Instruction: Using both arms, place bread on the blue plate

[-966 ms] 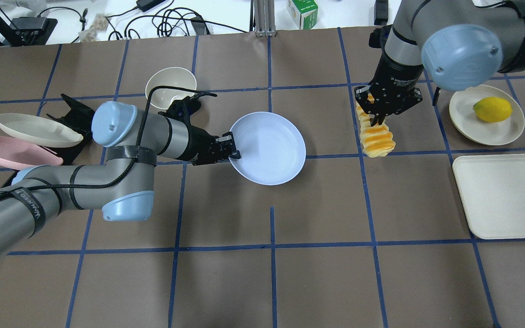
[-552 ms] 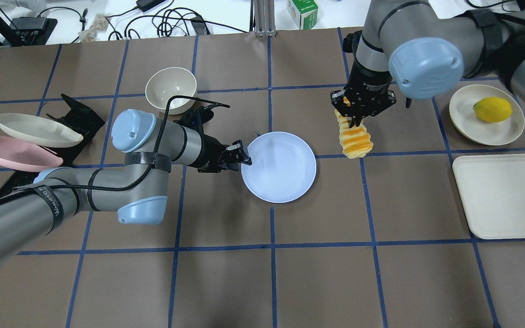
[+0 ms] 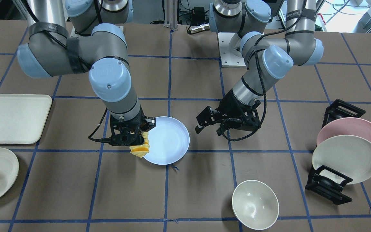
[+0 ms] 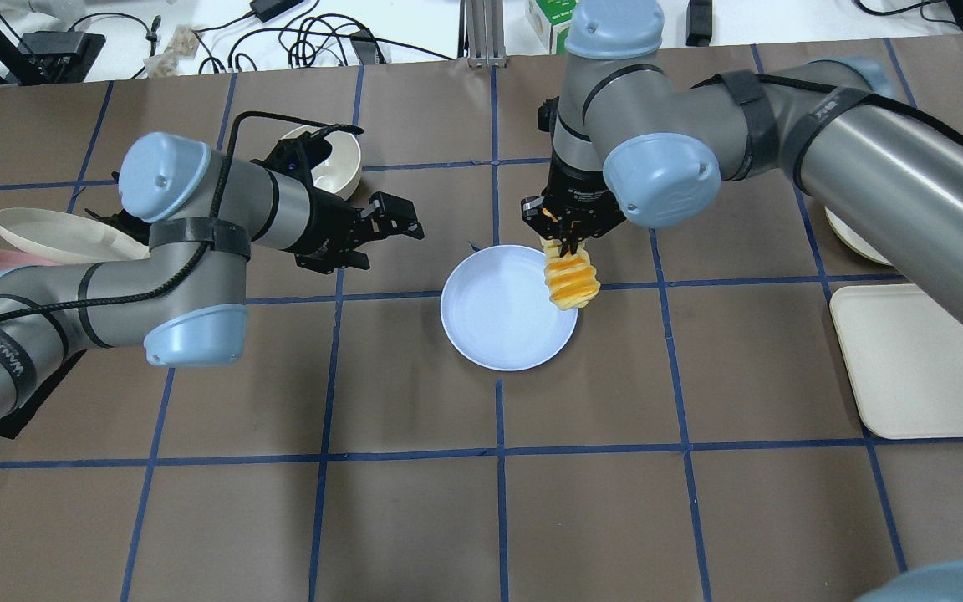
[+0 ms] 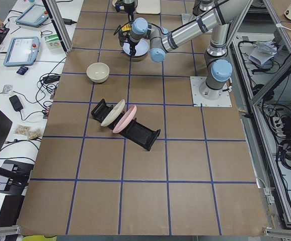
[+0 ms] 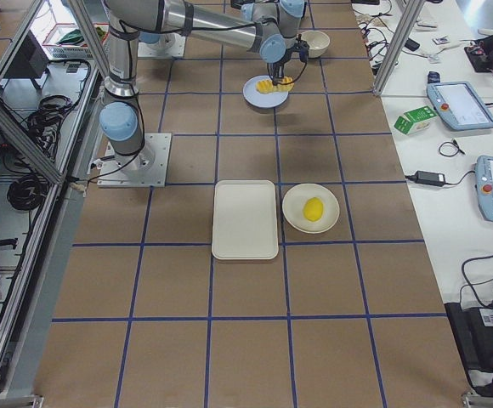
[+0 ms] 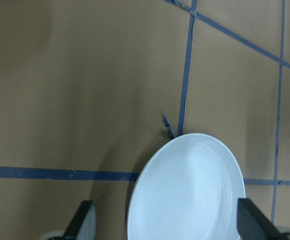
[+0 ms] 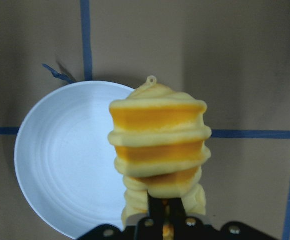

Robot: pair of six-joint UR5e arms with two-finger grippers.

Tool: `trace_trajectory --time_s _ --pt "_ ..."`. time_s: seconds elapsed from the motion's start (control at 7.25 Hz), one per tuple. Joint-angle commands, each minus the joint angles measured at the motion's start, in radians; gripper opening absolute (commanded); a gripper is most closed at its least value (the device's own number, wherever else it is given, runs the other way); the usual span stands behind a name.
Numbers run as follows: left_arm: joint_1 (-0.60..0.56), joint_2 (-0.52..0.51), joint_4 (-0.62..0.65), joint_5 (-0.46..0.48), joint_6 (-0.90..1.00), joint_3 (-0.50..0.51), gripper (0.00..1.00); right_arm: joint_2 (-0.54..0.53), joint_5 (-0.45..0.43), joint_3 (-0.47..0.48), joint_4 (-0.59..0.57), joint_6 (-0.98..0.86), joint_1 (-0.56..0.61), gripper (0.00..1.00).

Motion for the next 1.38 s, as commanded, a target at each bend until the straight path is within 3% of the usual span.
trace_trajectory --time_s 0.0,0.28,0.41,0.55,0.69,0.83,1.1,1.24 --pt "0.015 0.086 -0.426 0.172 0.056 0.200 1.00 0.054 0.048 0.006 -0.076 0.118 0.057 0.00" --pt "0.006 0.110 -0.743 0.365 0.056 0.406 1.00 0.089 0.050 0.013 -0.108 0.143 0.085 0.00" --pt "0.001 0.117 -0.811 0.393 0.058 0.448 1.00 0.092 0.050 0.038 -0.110 0.141 0.085 0.06" --pt "-0.023 0.130 -0.812 0.395 0.058 0.468 1.00 0.089 0.051 0.064 -0.111 0.143 0.083 0.23" --pt "-0.079 0.145 -0.798 0.433 0.068 0.470 1.00 0.089 0.051 0.073 -0.136 0.143 0.083 0.80" --pt "-0.110 0.143 -0.769 0.552 0.106 0.472 1.00 0.086 0.051 0.073 -0.137 0.144 0.083 1.00" --pt "-0.073 0.150 -0.738 0.556 0.299 0.476 1.00 0.074 0.048 0.066 -0.134 0.143 0.080 1.00" --pt "-0.019 0.150 -0.741 0.468 0.317 0.476 1.00 0.066 0.045 0.063 -0.127 0.143 0.080 1.00"
